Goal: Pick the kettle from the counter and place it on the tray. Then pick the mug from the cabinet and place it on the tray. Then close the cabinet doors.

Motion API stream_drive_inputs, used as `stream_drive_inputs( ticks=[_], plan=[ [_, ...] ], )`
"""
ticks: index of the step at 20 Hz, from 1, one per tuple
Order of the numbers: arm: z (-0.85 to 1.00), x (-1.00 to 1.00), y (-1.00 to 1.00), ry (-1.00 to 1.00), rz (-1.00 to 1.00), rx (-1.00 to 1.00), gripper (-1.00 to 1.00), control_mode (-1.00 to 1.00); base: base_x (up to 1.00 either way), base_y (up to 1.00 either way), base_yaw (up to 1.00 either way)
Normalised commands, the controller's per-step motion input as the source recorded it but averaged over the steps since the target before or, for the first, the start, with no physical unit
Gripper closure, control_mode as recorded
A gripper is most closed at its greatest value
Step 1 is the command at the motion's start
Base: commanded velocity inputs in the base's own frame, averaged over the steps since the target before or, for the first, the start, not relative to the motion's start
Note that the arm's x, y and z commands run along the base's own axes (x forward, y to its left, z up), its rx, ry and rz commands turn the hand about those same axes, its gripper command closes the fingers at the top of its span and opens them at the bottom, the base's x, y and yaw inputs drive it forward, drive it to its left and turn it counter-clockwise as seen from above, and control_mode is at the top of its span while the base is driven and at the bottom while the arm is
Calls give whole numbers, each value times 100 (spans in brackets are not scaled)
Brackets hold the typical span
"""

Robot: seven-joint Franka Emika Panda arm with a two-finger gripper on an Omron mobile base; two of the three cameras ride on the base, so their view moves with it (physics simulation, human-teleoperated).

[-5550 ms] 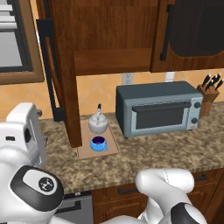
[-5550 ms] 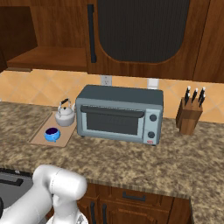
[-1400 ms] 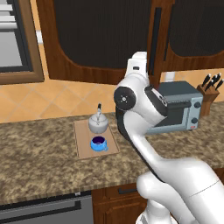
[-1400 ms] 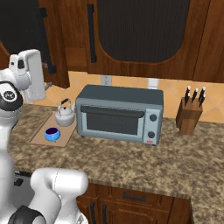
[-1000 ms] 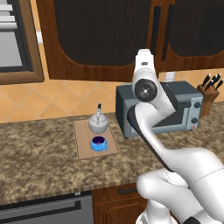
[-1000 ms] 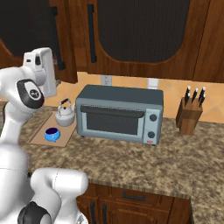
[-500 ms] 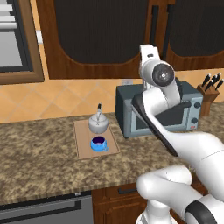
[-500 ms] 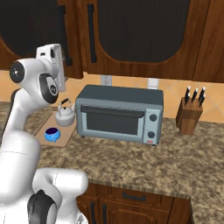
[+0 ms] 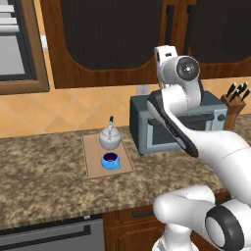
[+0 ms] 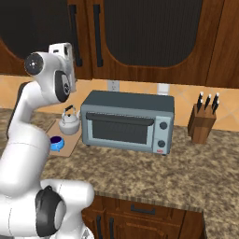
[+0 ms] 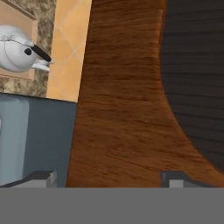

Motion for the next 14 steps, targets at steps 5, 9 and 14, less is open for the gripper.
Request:
stream_drive_inputs(
  ticks=[5, 9, 14],
  plan=[
    [0, 32, -2, 7, 7, 0, -100, -100, 0, 0, 0],
    [0, 36, 0, 8, 7, 0, -100, -100, 0, 0, 0],
    [-1, 4, 0, 2, 6, -2, -100, -100, 0, 0, 0]
  ],
)
